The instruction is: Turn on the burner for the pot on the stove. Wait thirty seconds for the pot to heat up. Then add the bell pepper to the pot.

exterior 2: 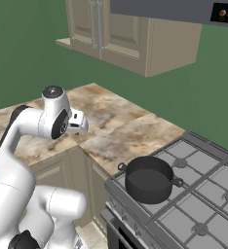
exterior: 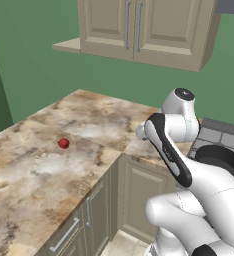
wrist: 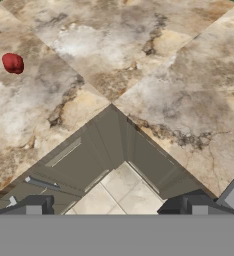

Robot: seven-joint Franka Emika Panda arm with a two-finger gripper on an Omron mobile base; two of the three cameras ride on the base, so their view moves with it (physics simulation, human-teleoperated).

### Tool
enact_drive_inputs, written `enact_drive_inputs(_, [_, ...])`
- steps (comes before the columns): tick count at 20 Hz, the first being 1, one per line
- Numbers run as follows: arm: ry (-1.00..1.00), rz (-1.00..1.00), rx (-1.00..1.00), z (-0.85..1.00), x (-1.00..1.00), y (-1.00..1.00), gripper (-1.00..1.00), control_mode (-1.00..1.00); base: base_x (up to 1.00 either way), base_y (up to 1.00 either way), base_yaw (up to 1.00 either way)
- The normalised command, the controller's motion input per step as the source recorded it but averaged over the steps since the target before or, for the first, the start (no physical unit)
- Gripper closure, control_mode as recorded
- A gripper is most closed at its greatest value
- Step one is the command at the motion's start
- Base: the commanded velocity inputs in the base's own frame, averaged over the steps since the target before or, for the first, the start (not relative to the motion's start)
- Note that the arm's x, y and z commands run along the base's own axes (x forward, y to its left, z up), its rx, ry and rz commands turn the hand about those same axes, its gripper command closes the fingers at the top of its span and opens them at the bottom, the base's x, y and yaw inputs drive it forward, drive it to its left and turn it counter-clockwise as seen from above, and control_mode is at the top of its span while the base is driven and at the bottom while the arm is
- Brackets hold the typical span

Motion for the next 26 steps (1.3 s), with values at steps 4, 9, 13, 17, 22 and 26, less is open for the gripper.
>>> enact_drive_inputs(4, [0.0, 0.0, 0.0, 0.0, 0.0, 0.0, -1.0, -1.0, 0.0, 0.0, 0.0])
enact_drive_inputs(9, [0.0, 0.0, 0.0, 0.0, 0.0, 0.0, -1.0, -1.0, 0.0, 0.0, 0.0])
enact_drive_inputs(13, [0.0, 0.0, 0.0, 0.0, 0.0, 0.0, -1.0, -1.0, 0.0, 0.0, 0.0])
enact_drive_inputs(17, [0.0, 0.0, 0.0, 0.0, 0.0, 0.0, -1.0, -1.0, 0.0, 0.0, 0.0])
enact_drive_inputs(22, [0.0, 0.0, 0.0, 0.0, 0.0, 0.0, -1.0, -1.0, 0.0, 0.0, 0.0])
enact_drive_inputs(26, [0.0, 0.0, 0.0, 0.0, 0.0, 0.0, -1.0, -1.0, 0.0, 0.0, 0.0])
